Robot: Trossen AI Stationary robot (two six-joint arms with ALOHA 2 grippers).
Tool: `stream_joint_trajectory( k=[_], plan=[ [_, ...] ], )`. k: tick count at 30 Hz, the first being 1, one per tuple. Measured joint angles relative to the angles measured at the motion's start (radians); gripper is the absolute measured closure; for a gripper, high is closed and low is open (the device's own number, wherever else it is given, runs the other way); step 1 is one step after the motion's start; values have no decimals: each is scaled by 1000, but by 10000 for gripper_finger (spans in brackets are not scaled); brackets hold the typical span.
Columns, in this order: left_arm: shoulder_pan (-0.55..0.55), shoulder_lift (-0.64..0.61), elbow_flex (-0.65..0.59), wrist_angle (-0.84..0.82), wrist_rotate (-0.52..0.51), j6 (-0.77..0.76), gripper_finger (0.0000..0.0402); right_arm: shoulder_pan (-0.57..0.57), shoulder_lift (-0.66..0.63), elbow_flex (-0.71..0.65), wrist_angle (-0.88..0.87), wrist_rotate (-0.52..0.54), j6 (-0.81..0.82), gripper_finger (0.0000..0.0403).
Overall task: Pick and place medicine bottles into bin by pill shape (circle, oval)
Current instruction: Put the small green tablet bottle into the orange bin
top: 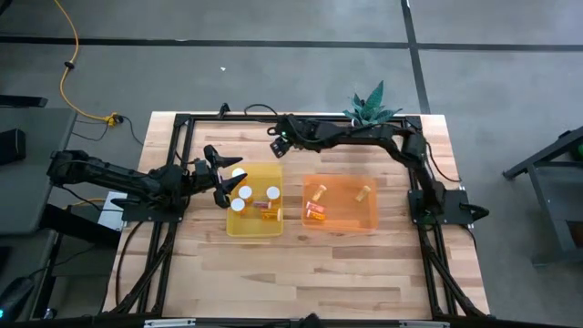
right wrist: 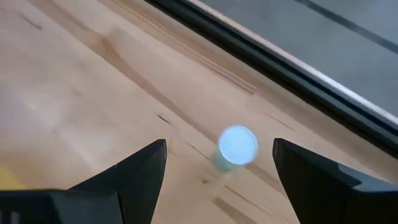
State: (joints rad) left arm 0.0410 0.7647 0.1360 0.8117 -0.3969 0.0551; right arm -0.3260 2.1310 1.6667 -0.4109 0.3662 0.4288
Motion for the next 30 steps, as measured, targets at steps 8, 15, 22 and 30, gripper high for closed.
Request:
stream_joint_trajectory(
  k=[8, 15, 22, 30],
  plan=[
    [0, 0, 0, 0, 0, -1, 165, -43, 91, 106, -87, -16, 69, 116],
    [0, 0, 0, 0, 0, -2, 165, -73, 110, 105, -96, -49, 96, 116],
    [0, 0, 0, 0, 0, -1, 165, -76, 110, 104, -107, -51, 96, 116],
    [0, 0, 0, 0, 0, -3, 165, -76, 110, 104, -108, -52, 96, 170]
  ],
)
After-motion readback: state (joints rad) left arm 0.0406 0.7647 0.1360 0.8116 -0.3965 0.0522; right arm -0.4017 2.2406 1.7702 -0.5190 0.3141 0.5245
